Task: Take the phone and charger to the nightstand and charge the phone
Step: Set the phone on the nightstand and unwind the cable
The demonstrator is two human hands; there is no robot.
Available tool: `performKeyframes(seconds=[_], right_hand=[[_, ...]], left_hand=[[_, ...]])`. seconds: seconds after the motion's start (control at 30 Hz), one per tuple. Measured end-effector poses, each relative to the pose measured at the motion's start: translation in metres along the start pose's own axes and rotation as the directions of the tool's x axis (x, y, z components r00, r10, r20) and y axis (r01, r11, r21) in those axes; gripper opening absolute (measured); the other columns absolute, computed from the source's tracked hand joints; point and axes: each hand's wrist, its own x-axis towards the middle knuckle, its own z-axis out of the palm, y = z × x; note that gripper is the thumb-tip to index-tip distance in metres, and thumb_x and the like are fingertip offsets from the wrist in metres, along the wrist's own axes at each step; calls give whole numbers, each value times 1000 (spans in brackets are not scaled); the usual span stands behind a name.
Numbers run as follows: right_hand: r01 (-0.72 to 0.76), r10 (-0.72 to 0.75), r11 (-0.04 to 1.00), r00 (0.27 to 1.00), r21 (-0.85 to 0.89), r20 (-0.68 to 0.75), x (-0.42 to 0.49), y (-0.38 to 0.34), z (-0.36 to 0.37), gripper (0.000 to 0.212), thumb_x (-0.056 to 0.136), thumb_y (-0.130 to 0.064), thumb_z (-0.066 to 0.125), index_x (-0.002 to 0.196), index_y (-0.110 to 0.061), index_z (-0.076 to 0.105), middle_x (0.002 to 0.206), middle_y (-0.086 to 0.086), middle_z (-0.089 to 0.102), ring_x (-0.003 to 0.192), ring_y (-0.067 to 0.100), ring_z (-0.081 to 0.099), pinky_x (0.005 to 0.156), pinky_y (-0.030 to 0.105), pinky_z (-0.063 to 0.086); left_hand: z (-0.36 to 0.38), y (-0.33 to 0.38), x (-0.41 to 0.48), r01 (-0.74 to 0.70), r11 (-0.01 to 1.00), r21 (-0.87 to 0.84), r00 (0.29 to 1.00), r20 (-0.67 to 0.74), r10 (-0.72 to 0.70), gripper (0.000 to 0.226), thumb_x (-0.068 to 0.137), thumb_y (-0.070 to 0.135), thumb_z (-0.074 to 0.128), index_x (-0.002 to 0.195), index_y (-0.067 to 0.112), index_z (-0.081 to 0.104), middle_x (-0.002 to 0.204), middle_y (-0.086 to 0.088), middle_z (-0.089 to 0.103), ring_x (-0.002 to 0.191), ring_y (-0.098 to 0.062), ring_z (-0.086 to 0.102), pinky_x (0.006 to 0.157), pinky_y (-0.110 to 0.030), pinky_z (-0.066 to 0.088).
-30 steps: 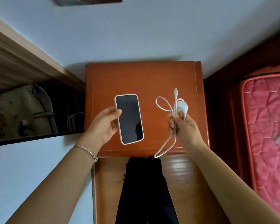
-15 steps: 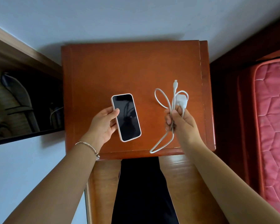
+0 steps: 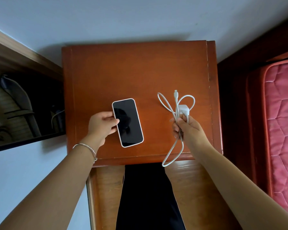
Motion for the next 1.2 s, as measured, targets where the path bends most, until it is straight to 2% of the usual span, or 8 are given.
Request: performKeyframes(seconds=[0.2,0.3,0.47,0.77,0.9,1.03,1.1,1.2], right_hand=[[-38,38,999,999,2,-11,2,3,1,33,100,-10,31,80,-14,57,48,-10,44,45,9,40,47,17,37],[-50,50,999,999,-11,-9,3,4,3,33,100,-10,31,80,-14,57,46,-12,45,45,9,40,50,20,36],[-59,59,998,998,1,-4,4,4,7,33,100,-10,31,81,-13,58,49,-10,44,45,9,40,50,20,35],[-69,69,997,998,46,-6,5,2,8,32,100,-12,33,80,-12,58,52,-6,42,46,9,39,49,19,36],[-64,65,997,998,37,-22,0,-6,9,32,100,-12,33,80,-11,58,50,-8,41,47,8,38,49,19,34],[-14,14,999,1000,43,-16,-14,-30,10,34,100,-15,34,78,-10,58,50,-8,39,45,5,37,44,16,35],[10,-10,1000,1000,25,-4,-27,-46,9,35,100,-24,35,77,-12,59,49,-8,40,44,4,37,44,16,35],[72,-72,997,997,-6,14,-49,-72,10,44,97,-42,35,74,-12,59,47,-10,42,44,4,38,44,17,35]], left_hand=[[0,-1,6,14,1000,-10,996,-85,-15,30,73,-8,71,99,6,67,87,-7,67,81,-20,67,61,-29,56],[1,-2,9,15,1000,12,993,-118,-13,23,70,-8,74,81,11,68,84,-8,69,77,-21,69,59,-28,57],[4,-1,10,4,999,34,988,-155,1,23,68,-6,76,74,12,65,81,-8,69,76,-21,69,56,-28,57],[2,-2,12,29,999,36,988,-155,-23,19,72,-1,76,84,8,65,90,-11,66,86,-24,66,74,-38,59],[-4,8,6,-13,1000,12,981,-193,15,17,77,4,73,91,8,66,89,-9,67,82,-19,66,69,-31,59],[-9,36,-15,-27,998,-61,989,-145,18,9,83,4,66,88,11,66,89,-8,68,84,-20,68,65,-27,57],[-11,56,-32,-59,995,-82,994,-94,52,10,84,4,64,87,14,67,90,-8,68,84,-21,67,63,-25,57],[-14,94,-65,-93,990,-110,995,21,95,11,88,7,59,95,10,67,88,-7,68,77,-18,65,60,-24,56]])
